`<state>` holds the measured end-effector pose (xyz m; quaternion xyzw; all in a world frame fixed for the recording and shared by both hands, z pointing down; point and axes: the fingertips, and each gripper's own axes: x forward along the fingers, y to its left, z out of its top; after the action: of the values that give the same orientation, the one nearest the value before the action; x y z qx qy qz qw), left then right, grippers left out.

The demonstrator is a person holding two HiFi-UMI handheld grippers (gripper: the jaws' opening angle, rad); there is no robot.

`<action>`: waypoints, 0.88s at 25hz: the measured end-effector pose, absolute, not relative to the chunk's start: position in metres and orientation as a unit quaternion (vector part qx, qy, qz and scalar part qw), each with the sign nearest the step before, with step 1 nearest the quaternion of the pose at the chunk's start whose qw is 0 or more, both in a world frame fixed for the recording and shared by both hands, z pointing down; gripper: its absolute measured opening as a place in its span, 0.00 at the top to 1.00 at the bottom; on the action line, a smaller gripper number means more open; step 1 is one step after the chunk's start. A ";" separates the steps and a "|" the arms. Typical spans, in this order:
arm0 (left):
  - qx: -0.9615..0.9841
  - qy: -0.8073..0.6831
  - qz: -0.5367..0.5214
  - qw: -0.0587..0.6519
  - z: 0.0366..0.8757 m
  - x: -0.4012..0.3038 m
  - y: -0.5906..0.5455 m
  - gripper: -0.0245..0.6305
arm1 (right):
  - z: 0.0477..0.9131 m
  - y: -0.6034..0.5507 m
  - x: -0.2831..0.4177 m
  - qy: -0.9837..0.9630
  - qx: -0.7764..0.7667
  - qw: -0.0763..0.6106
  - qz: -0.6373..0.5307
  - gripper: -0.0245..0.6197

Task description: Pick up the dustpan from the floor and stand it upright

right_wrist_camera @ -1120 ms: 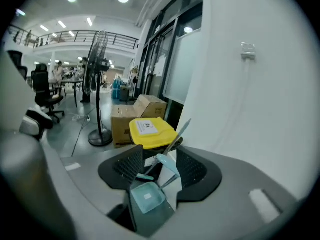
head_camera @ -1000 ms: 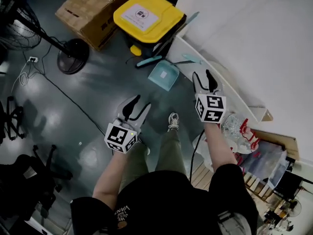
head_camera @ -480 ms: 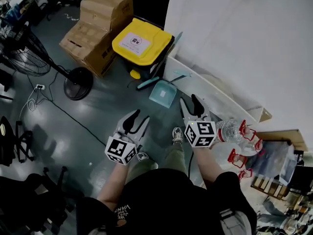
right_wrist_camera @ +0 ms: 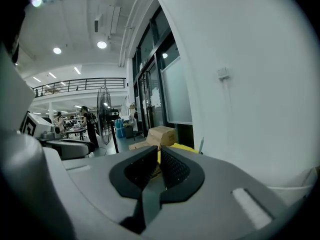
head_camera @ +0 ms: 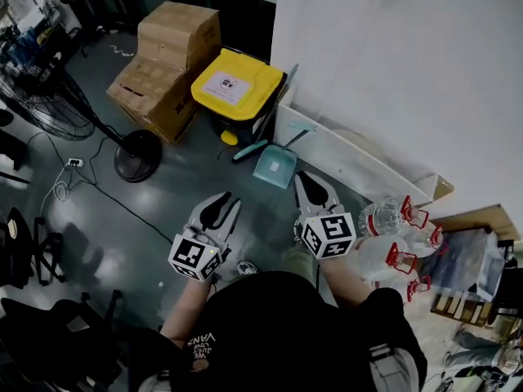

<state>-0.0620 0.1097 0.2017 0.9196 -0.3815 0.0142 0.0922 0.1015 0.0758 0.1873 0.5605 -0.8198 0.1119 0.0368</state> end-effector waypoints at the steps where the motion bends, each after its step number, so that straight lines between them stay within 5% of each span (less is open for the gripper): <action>1: 0.920 -0.382 0.014 0.088 0.199 -0.064 0.113 0.74 | 0.186 0.080 0.100 -0.821 0.559 0.035 0.112 0.94; 22: 0.897 -0.438 0.019 0.056 0.167 -0.136 0.175 0.88 | 0.188 0.140 0.030 -0.877 0.453 0.074 0.147 0.96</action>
<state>-0.1361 0.1753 0.1667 0.8969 -0.4383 0.0185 0.0557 0.0301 0.1404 0.1881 0.4526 -0.8765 0.1466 0.0736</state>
